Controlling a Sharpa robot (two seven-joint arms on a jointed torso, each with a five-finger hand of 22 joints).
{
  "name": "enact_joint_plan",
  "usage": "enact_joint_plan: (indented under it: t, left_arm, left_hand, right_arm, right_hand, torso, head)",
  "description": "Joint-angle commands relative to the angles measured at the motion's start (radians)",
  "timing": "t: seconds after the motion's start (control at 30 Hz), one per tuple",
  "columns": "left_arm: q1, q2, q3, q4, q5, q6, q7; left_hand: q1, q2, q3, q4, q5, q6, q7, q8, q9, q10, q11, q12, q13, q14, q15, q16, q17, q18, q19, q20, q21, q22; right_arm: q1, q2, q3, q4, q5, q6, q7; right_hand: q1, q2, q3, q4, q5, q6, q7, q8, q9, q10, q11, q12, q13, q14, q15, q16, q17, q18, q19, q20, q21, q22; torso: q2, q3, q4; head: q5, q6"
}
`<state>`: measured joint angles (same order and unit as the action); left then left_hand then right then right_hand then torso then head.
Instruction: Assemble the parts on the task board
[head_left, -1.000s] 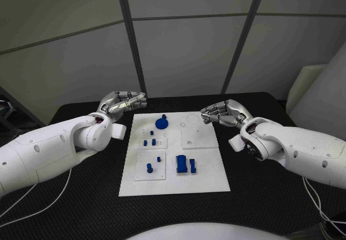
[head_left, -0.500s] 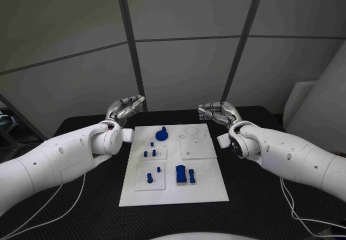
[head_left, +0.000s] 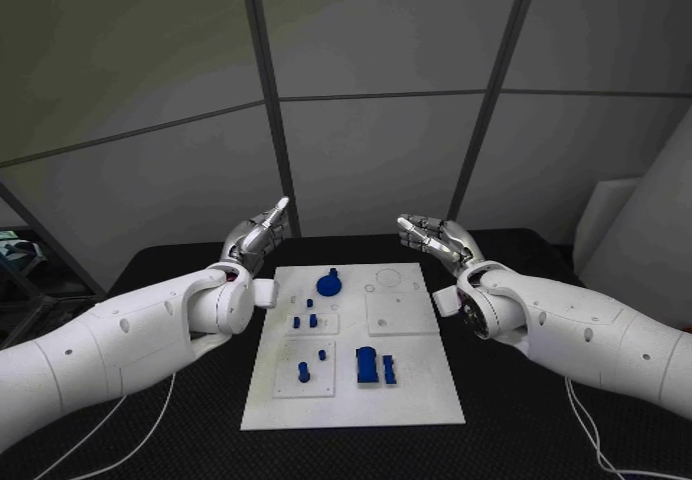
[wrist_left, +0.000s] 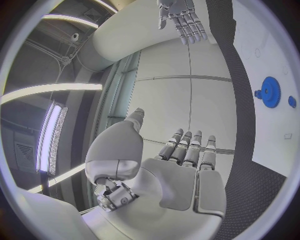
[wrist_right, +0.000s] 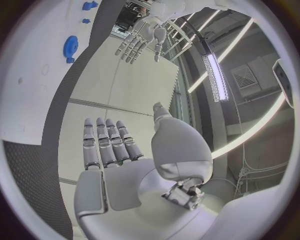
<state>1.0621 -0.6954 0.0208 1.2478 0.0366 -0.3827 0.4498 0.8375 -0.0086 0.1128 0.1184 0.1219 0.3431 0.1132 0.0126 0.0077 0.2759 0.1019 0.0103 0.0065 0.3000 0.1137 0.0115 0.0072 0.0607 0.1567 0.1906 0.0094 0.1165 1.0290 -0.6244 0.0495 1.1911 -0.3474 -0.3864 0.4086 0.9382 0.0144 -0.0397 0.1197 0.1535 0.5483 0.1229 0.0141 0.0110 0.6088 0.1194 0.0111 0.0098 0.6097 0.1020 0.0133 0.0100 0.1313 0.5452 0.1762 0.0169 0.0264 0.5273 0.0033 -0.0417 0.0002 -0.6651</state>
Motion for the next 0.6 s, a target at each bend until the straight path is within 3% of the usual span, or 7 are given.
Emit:
enact_joint_plan:
  t: [0.03, 0.1, 0.13, 0.17, 0.2, 0.4, 0.6]
  left_arm:
    - [-0.002, -0.019, -0.004, 0.078, -0.016, -0.144, 0.031]
    - [-0.005, -0.035, -0.008, 0.137, -0.021, -0.203, 0.041]
    - [-0.006, -0.043, -0.01, 0.164, -0.024, -0.23, 0.045]
    - [-0.007, -0.049, -0.012, 0.188, -0.026, -0.254, 0.049]
    - [-0.008, -0.055, -0.013, 0.21, -0.027, -0.276, 0.052]
    - [-0.012, -0.081, -0.02, 0.307, -0.035, -0.372, 0.068]
    - [-0.012, -0.085, -0.021, 0.322, -0.037, -0.387, 0.07]
  left_hand:
    - [-0.275, 0.009, -0.037, -0.039, -0.04, -0.113, -0.037, -0.013, -0.008, -0.091, -0.102, -0.01, -0.007, -0.099, -0.037, -0.011, -0.007, -0.061, -0.052, -0.062, -0.009, -0.038]
    - [-0.313, 0.009, -0.042, -0.044, -0.045, -0.128, -0.043, -0.013, -0.008, -0.104, -0.102, -0.01, -0.007, -0.113, -0.042, -0.011, -0.007, -0.061, -0.06, -0.07, -0.009, -0.043]
    - [-0.335, 0.009, -0.113, -0.047, -0.048, -0.138, -0.113, -0.013, -0.008, -0.111, -0.102, -0.01, -0.007, -0.12, -0.114, -0.011, -0.007, -0.061, -0.064, -0.075, -0.009, -0.116]
    - [-0.356, 0.009, -0.113, -0.118, -0.122, -0.146, -0.113, -0.013, -0.008, -0.118, -0.102, -0.01, -0.007, -0.128, -0.114, -0.011, -0.007, -0.061, -0.069, -0.079, -0.009, -0.116]
    - [-0.374, 0.009, -0.113, -0.118, -0.122, -0.153, -0.113, -0.013, -0.008, -0.125, -0.102, -0.01, -0.007, -0.135, -0.114, -0.011, -0.007, -0.061, -0.073, -0.083, -0.009, -0.116]
    - [-0.483, 0.009, -0.113, -0.118, -0.122, -0.197, -0.113, -0.013, -0.008, -0.159, -0.102, -0.01, -0.007, -0.172, -0.114, -0.011, -0.007, -0.061, -0.157, -0.11, -0.009, -0.116]
    - [-0.559, 0.009, -0.113, -0.118, -0.122, -0.227, -0.113, -0.013, -0.008, -0.183, -0.102, -0.01, -0.007, -0.199, -0.114, -0.011, -0.007, -0.061, -0.157, -0.191, -0.009, -0.116]
  right_arm:
    - [0.006, -0.029, -0.008, 0.078, 0.115, -0.127, 0.041]
    - [0.009, -0.056, -0.017, 0.141, 0.163, -0.181, 0.056]
    - [0.011, -0.069, -0.021, 0.172, 0.187, -0.207, 0.063]
    - [0.012, -0.08, -0.025, 0.2, 0.209, -0.231, 0.07]
    - [0.014, -0.091, -0.028, 0.225, 0.228, -0.253, 0.076]
    - [0.019, -0.142, -0.045, 0.347, 0.322, -0.356, 0.104]
    - [0.021, -0.156, -0.05, 0.379, 0.347, -0.384, 0.111]
  right_hand:
    - [-0.308, -0.014, 0.04, -0.04, -0.05, -0.18, -0.04, -0.014, -0.011, -0.2, -0.039, -0.011, -0.01, -0.2, -0.102, -0.013, -0.01, -0.039, -0.179, -0.058, -0.017, -0.026]
    - [-0.349, -0.014, 0.04, -0.045, -0.057, -0.204, -0.045, -0.014, -0.011, -0.226, -0.044, -0.011, -0.01, -0.226, -0.102, -0.013, -0.01, -0.048, -0.203, -0.065, -0.017, -0.026]
    - [-0.373, -0.014, 0.04, -0.048, -0.061, -0.218, -0.049, -0.014, -0.011, -0.242, -0.048, -0.011, -0.01, -0.243, -0.102, -0.013, -0.01, -0.05, -0.217, -0.07, -0.017, -0.026]
    - [-0.396, -0.014, 0.04, -0.12, -0.065, -0.231, -0.052, -0.014, -0.011, -0.257, -0.119, -0.011, -0.01, -0.258, -0.102, -0.013, -0.01, -0.05, -0.23, -0.074, -0.017, -0.026]
    - [-0.417, -0.014, 0.04, -0.12, -0.068, -0.244, -0.123, -0.014, -0.011, -0.27, -0.119, -0.011, -0.01, -0.271, -0.102, -0.013, -0.01, -0.05, -0.242, -0.078, -0.017, -0.026]
    - [-0.538, -0.014, 0.04, -0.12, -0.154, -0.314, -0.123, -0.014, -0.011, -0.35, -0.119, -0.011, -0.01, -0.35, -0.102, -0.013, -0.01, -0.131, -0.313, -0.101, -0.017, -0.026]
    - [-0.624, -0.014, 0.04, -0.12, -0.154, -0.364, -0.123, -0.014, -0.011, -0.405, -0.119, -0.011, -0.01, -0.405, -0.102, -0.013, -0.01, -0.131, -0.362, -0.176, -0.017, -0.026]
  torso:
    - [0.011, -0.0022, 0.0274]
    - [0.014, -0.0027, 0.0342]
    - [0.015, -0.0029, 0.0369]
    - [0.016, -0.003, 0.0389]
    - [0.016, -0.0032, 0.0403]
    - [0.017, -0.0033, 0.0417]
    - [0.017, -0.0033, 0.0417]
  head:
    - [0.0, 0.038]
    - [0.0, 0.051]
    - [0.0, 0.056]
    - [0.0, 0.06]
    - [0.0, 0.062]
    - [0.0, 0.065]
    - [0.0, 0.065]
